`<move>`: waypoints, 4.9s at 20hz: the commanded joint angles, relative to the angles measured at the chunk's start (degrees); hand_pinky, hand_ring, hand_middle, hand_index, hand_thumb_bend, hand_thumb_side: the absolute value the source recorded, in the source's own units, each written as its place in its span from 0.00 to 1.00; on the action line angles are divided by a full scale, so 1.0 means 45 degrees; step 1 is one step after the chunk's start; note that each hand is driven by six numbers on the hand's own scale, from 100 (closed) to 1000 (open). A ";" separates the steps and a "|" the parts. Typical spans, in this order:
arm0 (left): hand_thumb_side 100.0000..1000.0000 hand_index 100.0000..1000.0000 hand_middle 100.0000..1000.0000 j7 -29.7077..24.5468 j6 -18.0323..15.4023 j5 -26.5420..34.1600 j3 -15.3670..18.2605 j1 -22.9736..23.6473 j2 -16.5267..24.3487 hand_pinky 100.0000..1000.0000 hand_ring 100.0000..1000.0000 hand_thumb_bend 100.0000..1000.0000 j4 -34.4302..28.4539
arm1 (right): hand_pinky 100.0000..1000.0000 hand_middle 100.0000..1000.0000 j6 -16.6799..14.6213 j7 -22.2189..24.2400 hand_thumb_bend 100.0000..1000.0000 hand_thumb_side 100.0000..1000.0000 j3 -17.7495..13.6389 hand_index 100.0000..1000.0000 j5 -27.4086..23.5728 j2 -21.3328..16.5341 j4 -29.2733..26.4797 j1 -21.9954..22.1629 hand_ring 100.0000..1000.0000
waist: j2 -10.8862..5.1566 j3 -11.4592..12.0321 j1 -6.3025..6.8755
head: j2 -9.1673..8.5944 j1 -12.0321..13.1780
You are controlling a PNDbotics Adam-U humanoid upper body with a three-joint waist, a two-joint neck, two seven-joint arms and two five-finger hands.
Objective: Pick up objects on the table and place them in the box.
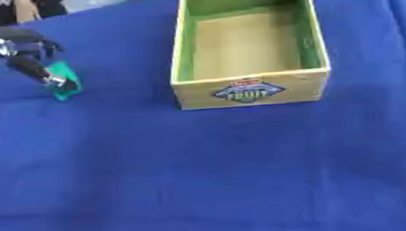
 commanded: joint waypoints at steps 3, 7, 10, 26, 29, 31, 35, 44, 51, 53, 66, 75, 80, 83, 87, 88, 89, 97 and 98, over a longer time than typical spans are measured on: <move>0.80 0.86 0.61 0.0157 -0.0053 -0.0263 0.0203 -0.0225 0.0158 0.39 0.63 0.63 0.0311 | 0.74 0.69 -0.0022 0.0028 0.00 0.88 -0.0102 0.74 -0.0001 -0.0198 -0.0205 -0.0150 0.78 | -0.0207 -0.0016 -0.0090 | -0.0143 0.0060; 0.78 0.81 0.58 0.0114 -0.0127 -0.0237 0.0141 -0.0194 0.0065 0.35 0.59 0.60 0.0450 | 0.74 0.69 -0.0032 0.0041 0.00 0.88 -0.0098 0.74 -0.0015 -0.0185 -0.0205 -0.0178 0.78 | -0.0179 -0.0040 -0.0086 | -0.0158 0.0073; 0.77 0.83 0.60 0.0009 -0.0090 -0.0366 0.0102 -0.0177 0.0034 0.36 0.60 0.59 0.0521 | 0.74 0.69 -0.0036 0.0045 0.00 0.88 -0.0104 0.74 -0.0016 -0.0184 -0.0205 -0.0185 0.78 | -0.0161 -0.0054 -0.0098 | -0.0167 0.0088; 0.72 0.56 0.37 0.0391 0.0284 0.0570 0.0145 -0.0273 0.0017 0.10 0.40 0.00 0.0408 | 0.74 0.69 0.0025 0.0021 0.00 0.88 -0.0145 0.75 0.0041 -0.0147 -0.0205 -0.0120 0.78 | -0.0226 0.0034 -0.0109 | -0.0086 0.0077; 0.73 0.57 0.39 0.0320 0.0397 0.0706 0.0109 -0.0320 0.0106 0.08 0.40 0.00 0.0236 | 0.74 0.69 0.0035 0.0006 0.00 0.88 -0.0150 0.75 0.0037 -0.0158 -0.0205 -0.0094 0.78 | -0.0283 0.0090 -0.0104 | -0.0028 0.0053; 0.74 0.59 0.41 0.0261 0.0469 0.0707 0.0103 -0.0377 0.0153 0.08 0.41 0.00 0.0135 | 0.74 0.69 0.0037 0.0011 0.00 0.88 -0.0145 0.75 0.0032 -0.0162 -0.0205 -0.0077 0.78 | -0.0331 0.0136 -0.0095 | 0.0029 0.0048; 0.76 0.61 0.43 0.0103 0.0515 0.0710 0.0069 -0.0420 0.0234 0.08 0.42 0.00 -0.0107 | 0.74 0.69 0.0036 0.0014 0.00 0.88 -0.0153 0.75 0.0022 -0.0163 -0.0205 -0.0055 0.78 | -0.0423 0.0170 -0.0091 | 0.0062 0.0035; 0.71 0.58 0.43 -0.0167 0.0371 0.0565 -0.0079 -0.0497 0.0330 0.08 0.41 0.00 -0.0828 | 0.74 0.69 0.0016 0.0014 0.00 0.88 -0.0158 0.75 -0.0021 -0.0167 -0.0205 -0.0032 0.78 | -0.0582 0.0226 -0.0076 | 0.0140 0.0041; 0.60 0.41 0.43 -0.0197 0.0188 0.0962 -0.0109 -0.0808 0.0126 0.04 0.40 0.00 -0.1530 | 0.74 0.69 0.0034 0.0028 0.00 0.88 -0.0169 0.75 -0.0038 -0.0146 -0.0205 0.0013 0.78 | -0.0706 0.0296 -0.0079 | 0.0206 0.0007; 0.60 0.37 0.42 -0.0058 0.0212 0.0930 -0.0147 -0.1031 -0.0019 0.03 0.39 0.00 -0.1733 | 0.74 0.69 0.0038 0.0044 0.00 0.88 -0.0160 0.75 -0.0050 -0.0129 -0.0205 0.0025 0.78 | -0.0785 0.0306 -0.0092 | 0.0157 -0.0006; 0.59 0.37 0.38 0.0004 -0.0200 -0.0091 -0.0724 -0.2856 -0.1725 0.00 0.37 0.00 -0.2493 | 0.74 0.69 0.0011 0.0087 0.00 0.88 -0.0103 0.74 -0.0193 -0.0083 -0.0205 0.0023 0.78 | -0.1321 0.0365 -0.0144 | 0.0271 -0.0300; 0.61 0.33 0.36 0.0650 -0.0472 -0.0602 -0.1030 -0.3912 -0.3265 0.00 0.36 0.00 -0.2848 | 0.73 0.69 -0.0027 0.0114 0.00 0.88 -0.0025 0.74 -0.0273 -0.0029 -0.0205 -0.0121 0.77 | -0.1430 0.0188 -0.0110 | 0.0355 -0.0302; 0.62 0.33 0.35 0.1749 -0.0429 -0.1231 -0.1220 -0.4433 -0.4378 0.00 0.35 0.00 -0.2886 | 0.73 0.69 -0.0081 0.0222 0.00 0.88 0.0069 0.74 -0.0366 0.0058 -0.0205 -0.0283 0.78 | -0.1400 -0.0055 -0.0090 | 0.0454 0.0047; 0.62 0.33 0.35 0.2372 -0.0439 -0.1709 -0.1328 -0.4564 -0.4897 0.00 0.35 0.00 -0.2605 | 0.73 0.69 -0.0114 0.0290 0.00 0.88 0.0132 0.74 -0.0423 0.0117 -0.0205 -0.0403 0.78 | -0.1345 -0.0262 -0.0040 | 0.0423 0.0223; 0.62 0.33 0.35 0.3259 -0.0393 -0.2285 -0.1368 -0.4544 -0.5535 0.00 0.35 0.00 -0.1822 | 0.74 0.69 -0.0162 0.0380 0.00 0.88 0.0208 0.74 -0.0499 0.0199 -0.0205 -0.0566 0.78 | -0.1210 -0.0518 0.0037 | 0.0327 0.0331; 0.62 0.33 0.34 0.3495 -0.0362 -0.2412 -0.1344 -0.4528 -0.5656 0.00 0.35 0.00 -0.1590 | 0.74 0.69 -0.0176 0.0403 0.00 0.88 0.0229 0.74 -0.0516 0.0218 -0.0205 -0.0615 0.78 | -0.1172 -0.0588 0.0070 | 0.0307 0.0361; 0.62 0.34 0.35 0.3751 -0.0328 -0.2511 -0.1306 -0.4510 -0.5760 0.00 0.35 0.00 -0.1362 | 0.74 0.69 -0.0185 0.0424 0.00 0.88 0.0245 0.74 -0.0531 0.0233 -0.0205 -0.0648 0.78 | -0.1143 -0.0643 0.0099 | 0.0296 0.0372; 0.59 0.43 0.40 0.4935 -0.0302 -0.2770 -0.1201 -0.4220 -0.6687 0.00 0.39 0.00 0.0487 | 0.74 0.69 -0.0177 0.0552 0.00 0.88 0.0322 0.74 -0.0558 0.0305 -0.0205 -0.0698 0.78 | -0.0994 -0.0823 0.0300 | 0.0444 0.0248; 0.59 0.44 0.42 0.4945 -0.0307 -0.2750 -0.1194 -0.4187 -0.6788 0.00 0.41 0.00 0.0664 | 0.74 0.69 -0.0191 0.0573 0.00 0.88 0.0342 0.74 -0.0570 0.0311 -0.0205 -0.0737 0.78 | -0.0979 -0.0857 0.0316 | 0.0442 0.0257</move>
